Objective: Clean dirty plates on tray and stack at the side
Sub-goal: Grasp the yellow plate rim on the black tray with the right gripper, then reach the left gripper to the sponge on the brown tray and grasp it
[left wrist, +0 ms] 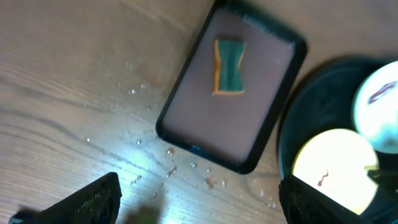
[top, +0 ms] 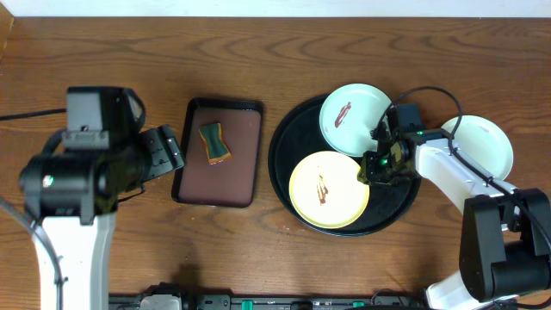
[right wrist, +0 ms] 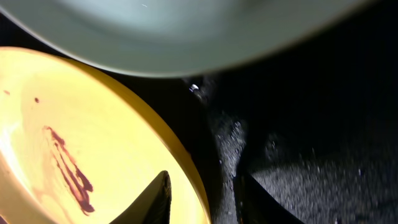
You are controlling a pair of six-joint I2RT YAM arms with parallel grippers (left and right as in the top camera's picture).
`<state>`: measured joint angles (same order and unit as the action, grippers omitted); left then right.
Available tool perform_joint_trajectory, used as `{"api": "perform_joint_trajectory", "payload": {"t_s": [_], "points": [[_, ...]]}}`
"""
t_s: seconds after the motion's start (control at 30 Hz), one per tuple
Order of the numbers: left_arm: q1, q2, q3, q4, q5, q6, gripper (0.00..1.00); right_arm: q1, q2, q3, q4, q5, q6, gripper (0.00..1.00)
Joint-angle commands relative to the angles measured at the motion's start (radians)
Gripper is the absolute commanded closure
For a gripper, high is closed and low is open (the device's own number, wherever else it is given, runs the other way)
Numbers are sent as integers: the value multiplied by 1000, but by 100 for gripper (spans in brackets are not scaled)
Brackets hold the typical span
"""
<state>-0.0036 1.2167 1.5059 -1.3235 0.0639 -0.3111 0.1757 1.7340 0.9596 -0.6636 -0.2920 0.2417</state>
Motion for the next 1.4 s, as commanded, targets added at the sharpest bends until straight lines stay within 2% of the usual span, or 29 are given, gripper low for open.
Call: {"api": "perform_joint_trajectory", "payload": {"t_s": [0.0, 0.03, 0.07, 0.13, 0.27, 0.43, 0.6, 0.67, 0.73, 0.77, 0.83, 0.9, 1.0, 1.03, 1.23, 1.3, 1.37], "points": [[-6, 70, -88, 40, 29, -15, 19, 15, 5, -2, 20, 32, -64, 81], [-16, 96, -124, 71, 38, -16, 22, 21, 13, -4, 28, 49, -63, 90], [-23, 113, -143, 88, 38, -16, 22, 22, 18, -5, 31, 58, -63, 92], [-35, 151, -181, 129, 38, -17, 22, 22, 30, -7, 33, 63, -63, 93], [-56, 235, -220, 217, 37, -38, 22, 24, 45, -13, 29, 64, -78, 87], [-87, 378, -232, 362, 37, -37, 21, 22, 47, -39, 44, 71, -81, 99], [-145, 521, -232, 431, 37, -38, 22, 13, 47, -39, 47, 107, -36, 99], [-174, 586, -232, 466, -5, -39, 25, 13, 47, -39, 47, 104, -37, 99], [-193, 657, -232, 498, -109, -97, 27, 13, 47, -39, 47, 104, -37, 99], [-192, 678, -232, 513, -109, -103, 27, 13, 47, -39, 47, 104, -37, 99], [-192, 718, -232, 550, -102, -106, 34, 13, 47, -39, 45, 104, -37, 99], [-192, 779, -232, 594, -101, -117, 59, 13, 47, -39, 44, 104, -37, 99], [-193, 836, -232, 603, -94, -158, 91, 13, 47, -39, 44, 103, -37, 99], [-192, 843, -232, 599, -85, -157, 93, 13, 47, -39, 43, 103, -37, 99], [-192, 733, -187, 420, -64, -128, 92, 13, 47, -39, 39, 101, -37, 99], [-192, 666, -185, 401, -77, -127, 71, 13, 47, -39, 39, 101, -37, 99], [-192, 615, -185, 416, -128, -127, 57, 13, 47, -39, 39, 101, -37, 99]]}}
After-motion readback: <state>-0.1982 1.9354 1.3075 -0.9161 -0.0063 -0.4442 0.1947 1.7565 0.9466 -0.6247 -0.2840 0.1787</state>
